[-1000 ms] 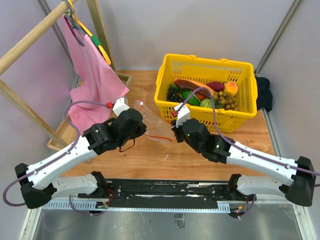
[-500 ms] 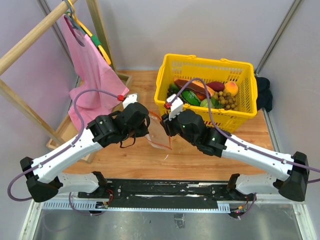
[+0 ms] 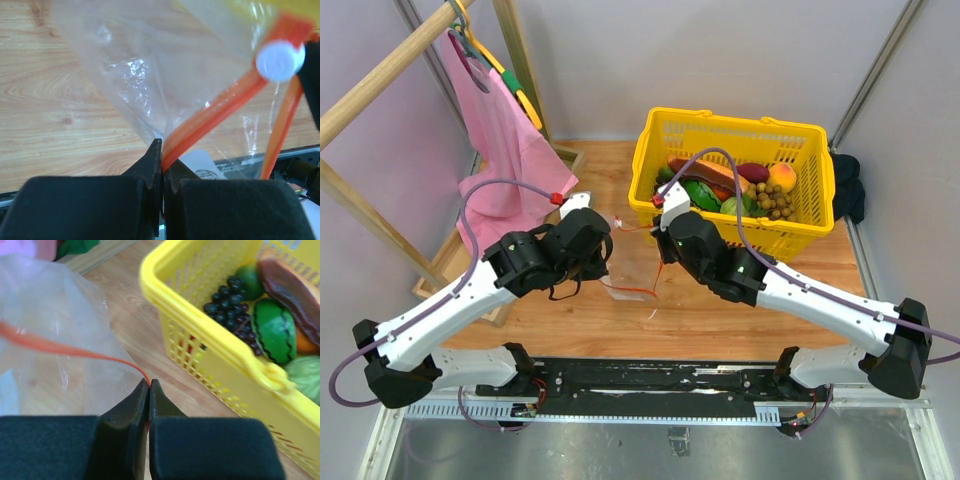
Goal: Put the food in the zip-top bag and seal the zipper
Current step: Open the zipper of the food storage bag.
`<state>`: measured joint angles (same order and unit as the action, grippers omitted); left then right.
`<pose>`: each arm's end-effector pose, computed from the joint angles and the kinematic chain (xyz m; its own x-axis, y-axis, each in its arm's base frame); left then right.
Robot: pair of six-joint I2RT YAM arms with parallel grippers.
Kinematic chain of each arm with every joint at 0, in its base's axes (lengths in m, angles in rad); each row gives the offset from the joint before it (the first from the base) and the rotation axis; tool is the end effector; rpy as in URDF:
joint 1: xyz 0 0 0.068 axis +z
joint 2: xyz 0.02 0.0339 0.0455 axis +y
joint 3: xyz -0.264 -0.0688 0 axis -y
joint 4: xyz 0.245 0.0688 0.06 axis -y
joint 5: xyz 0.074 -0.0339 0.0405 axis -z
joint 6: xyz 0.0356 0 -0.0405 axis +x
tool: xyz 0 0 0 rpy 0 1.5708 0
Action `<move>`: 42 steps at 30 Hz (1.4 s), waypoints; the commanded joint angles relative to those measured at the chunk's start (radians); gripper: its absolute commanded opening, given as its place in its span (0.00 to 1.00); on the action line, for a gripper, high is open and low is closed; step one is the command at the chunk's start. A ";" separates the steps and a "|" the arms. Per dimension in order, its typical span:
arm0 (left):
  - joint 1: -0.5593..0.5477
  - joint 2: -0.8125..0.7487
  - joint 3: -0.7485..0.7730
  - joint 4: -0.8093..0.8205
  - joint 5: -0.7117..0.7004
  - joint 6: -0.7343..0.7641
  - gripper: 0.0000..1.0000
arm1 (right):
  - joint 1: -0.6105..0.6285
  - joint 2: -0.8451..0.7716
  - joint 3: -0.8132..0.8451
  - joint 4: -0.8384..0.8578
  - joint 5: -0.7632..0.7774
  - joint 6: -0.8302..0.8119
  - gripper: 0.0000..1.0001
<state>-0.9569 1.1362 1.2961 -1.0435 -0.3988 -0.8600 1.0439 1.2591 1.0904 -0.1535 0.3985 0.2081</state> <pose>0.1317 -0.1628 0.3686 -0.7539 -0.1426 -0.6414 0.0614 0.9566 -0.2849 0.1587 0.2454 0.3490 -0.2821 -0.1063 -0.9535 -0.5655 0.8213 0.0757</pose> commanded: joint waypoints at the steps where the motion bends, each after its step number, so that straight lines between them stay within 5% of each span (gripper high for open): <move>1: -0.006 -0.030 0.041 -0.077 -0.051 0.007 0.00 | -0.024 -0.031 0.011 -0.096 0.198 0.044 0.01; 21: -0.006 0.019 -0.046 0.111 -0.083 0.018 0.24 | -0.042 0.038 -0.027 -0.104 -0.049 0.171 0.01; 28: -0.006 0.057 0.007 0.040 -0.147 0.012 0.01 | -0.047 0.025 -0.035 -0.134 0.018 0.149 0.01; 34: -0.006 0.076 0.078 -0.047 -0.202 0.035 0.00 | -0.112 0.001 -0.057 -0.172 0.037 0.126 0.01; 42: -0.006 0.104 0.131 -0.036 -0.183 0.123 0.00 | -0.125 0.041 -0.046 -0.136 -0.126 0.067 0.08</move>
<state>-0.9573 1.2167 1.4010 -1.0733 -0.5583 -0.7979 0.9314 1.2842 1.0439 -0.2970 0.3462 0.3202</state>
